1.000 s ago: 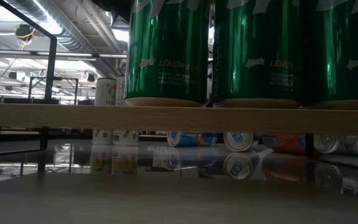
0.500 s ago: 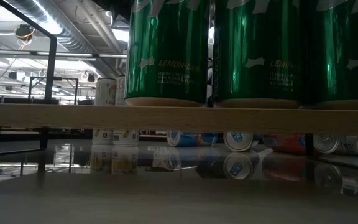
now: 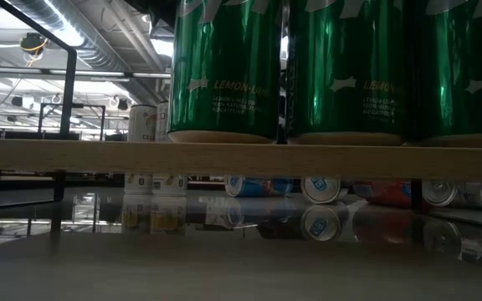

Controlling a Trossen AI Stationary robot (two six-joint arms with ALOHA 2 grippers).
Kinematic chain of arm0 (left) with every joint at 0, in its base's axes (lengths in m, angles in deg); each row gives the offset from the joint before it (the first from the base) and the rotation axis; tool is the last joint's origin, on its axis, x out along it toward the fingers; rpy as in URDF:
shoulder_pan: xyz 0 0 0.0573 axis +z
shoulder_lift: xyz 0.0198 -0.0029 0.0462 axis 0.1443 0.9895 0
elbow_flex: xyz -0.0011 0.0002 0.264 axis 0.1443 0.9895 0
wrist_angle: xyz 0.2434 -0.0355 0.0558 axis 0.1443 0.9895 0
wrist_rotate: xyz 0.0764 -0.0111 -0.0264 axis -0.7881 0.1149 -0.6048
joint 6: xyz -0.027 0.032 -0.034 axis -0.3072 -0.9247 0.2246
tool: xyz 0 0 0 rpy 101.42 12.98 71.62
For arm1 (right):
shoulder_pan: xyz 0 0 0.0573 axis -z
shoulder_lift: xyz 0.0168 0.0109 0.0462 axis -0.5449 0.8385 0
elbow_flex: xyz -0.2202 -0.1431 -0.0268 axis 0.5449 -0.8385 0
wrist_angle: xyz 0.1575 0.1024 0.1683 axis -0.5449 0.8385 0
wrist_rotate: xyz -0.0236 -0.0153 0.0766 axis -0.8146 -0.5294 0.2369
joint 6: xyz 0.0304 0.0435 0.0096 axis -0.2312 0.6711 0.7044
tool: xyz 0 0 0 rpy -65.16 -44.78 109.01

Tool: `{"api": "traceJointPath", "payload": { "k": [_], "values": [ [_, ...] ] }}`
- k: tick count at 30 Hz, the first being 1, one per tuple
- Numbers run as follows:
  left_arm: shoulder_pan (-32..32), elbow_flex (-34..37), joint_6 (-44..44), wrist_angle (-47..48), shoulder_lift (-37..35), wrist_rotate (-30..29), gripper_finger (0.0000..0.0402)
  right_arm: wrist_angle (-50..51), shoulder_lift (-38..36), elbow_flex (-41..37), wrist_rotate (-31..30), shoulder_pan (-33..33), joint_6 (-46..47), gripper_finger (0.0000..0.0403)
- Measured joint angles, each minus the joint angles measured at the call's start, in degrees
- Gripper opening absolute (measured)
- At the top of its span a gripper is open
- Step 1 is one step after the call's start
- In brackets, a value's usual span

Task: Place canned beverage on shelf
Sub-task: Put the blue soda can on the shelf

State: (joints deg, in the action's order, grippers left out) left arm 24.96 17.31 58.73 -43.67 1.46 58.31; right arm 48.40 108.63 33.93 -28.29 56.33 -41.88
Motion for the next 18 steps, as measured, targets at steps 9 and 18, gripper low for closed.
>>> {"api": "traceJointPath", "payload": {
  "k": [9,18],
  "values": [
    [-0.2,0.0,1.4,0.0,0.0,0.0,0.038,1.2,0.4,0.0,-2.0,0.4,0.1,0.0395],
    [-0.2,0.0,1.5,0.0,0.0,0.0,0.038,2.7,0.4,0.0,-2.2,0.8,0.1,0.0395]
  ]
}}
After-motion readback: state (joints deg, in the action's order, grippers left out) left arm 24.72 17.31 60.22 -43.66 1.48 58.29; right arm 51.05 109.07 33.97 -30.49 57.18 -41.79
